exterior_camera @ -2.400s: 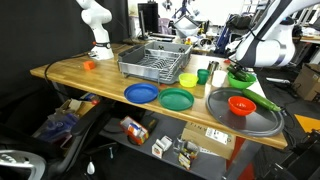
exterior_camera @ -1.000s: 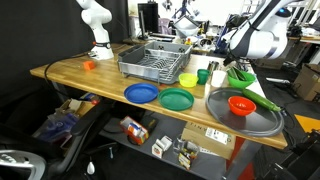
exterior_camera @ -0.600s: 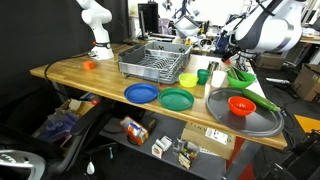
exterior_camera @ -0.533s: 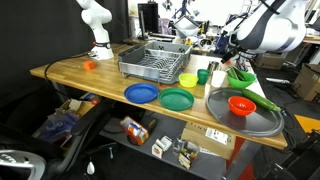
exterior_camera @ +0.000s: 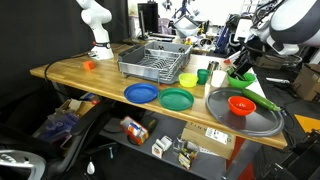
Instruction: Put the zucchini on the blue plate in the green bowl
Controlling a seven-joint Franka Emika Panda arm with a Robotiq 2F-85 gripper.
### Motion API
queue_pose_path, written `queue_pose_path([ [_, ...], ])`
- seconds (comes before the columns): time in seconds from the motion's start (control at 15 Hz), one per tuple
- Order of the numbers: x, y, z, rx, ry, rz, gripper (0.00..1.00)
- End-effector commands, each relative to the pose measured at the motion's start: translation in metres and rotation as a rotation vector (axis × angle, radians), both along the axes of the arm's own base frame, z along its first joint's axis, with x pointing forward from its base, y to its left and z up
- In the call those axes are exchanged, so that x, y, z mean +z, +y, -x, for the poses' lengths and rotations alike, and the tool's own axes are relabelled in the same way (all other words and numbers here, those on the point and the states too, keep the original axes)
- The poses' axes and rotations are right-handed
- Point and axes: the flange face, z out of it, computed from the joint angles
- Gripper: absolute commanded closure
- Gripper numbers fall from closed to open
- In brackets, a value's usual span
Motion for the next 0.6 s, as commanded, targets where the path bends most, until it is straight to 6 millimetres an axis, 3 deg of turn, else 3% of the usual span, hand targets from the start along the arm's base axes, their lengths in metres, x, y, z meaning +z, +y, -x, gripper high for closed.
queue_pose_path([
  [0.0,0.011,0.021,0.023,0.175,0.097,-0.009,0.0],
  [0.07,0.002,0.012,0.015,0.095,0.066,-0.002,0.0],
  [0.2,0.011,0.024,0.018,0.149,0.082,-0.011,0.0],
  [0.53,0.011,0.023,0.019,0.161,0.092,-0.01,0.0],
])
